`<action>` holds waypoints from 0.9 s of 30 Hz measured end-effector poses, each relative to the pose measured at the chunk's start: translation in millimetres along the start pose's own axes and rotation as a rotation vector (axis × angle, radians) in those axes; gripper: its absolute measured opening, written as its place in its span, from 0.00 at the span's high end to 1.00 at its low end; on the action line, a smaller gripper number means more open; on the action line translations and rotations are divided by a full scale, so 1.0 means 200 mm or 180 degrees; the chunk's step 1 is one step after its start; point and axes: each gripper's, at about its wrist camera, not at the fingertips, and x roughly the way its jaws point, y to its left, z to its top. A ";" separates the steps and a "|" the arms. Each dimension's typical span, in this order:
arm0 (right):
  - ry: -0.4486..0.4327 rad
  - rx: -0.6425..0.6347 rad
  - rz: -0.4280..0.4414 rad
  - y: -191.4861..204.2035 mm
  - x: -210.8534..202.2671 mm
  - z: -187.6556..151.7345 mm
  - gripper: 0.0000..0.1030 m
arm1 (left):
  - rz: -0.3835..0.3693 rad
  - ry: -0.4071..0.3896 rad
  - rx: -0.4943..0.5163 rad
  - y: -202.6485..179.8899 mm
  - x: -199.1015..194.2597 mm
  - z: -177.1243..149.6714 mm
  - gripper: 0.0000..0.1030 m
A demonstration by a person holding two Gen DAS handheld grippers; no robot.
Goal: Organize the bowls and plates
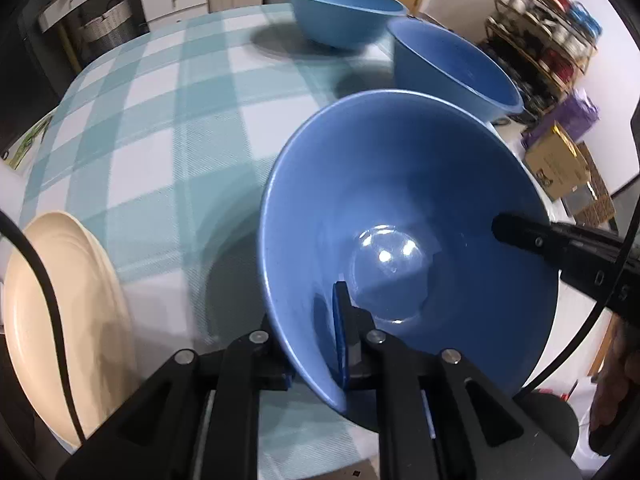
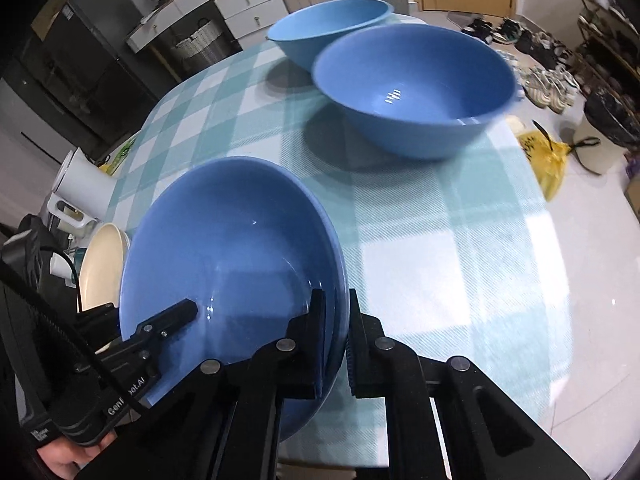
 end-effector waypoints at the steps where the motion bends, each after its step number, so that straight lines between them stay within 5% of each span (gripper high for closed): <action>1: -0.0010 0.0024 -0.0011 -0.02 -0.02 -0.02 0.91 | -0.0024 0.0025 0.0010 -0.03 0.01 -0.02 0.87; 27: 0.0098 0.0169 0.0162 -0.12 0.03 -0.09 0.91 | -0.0123 -0.0013 -0.0039 -0.12 0.02 -0.07 0.86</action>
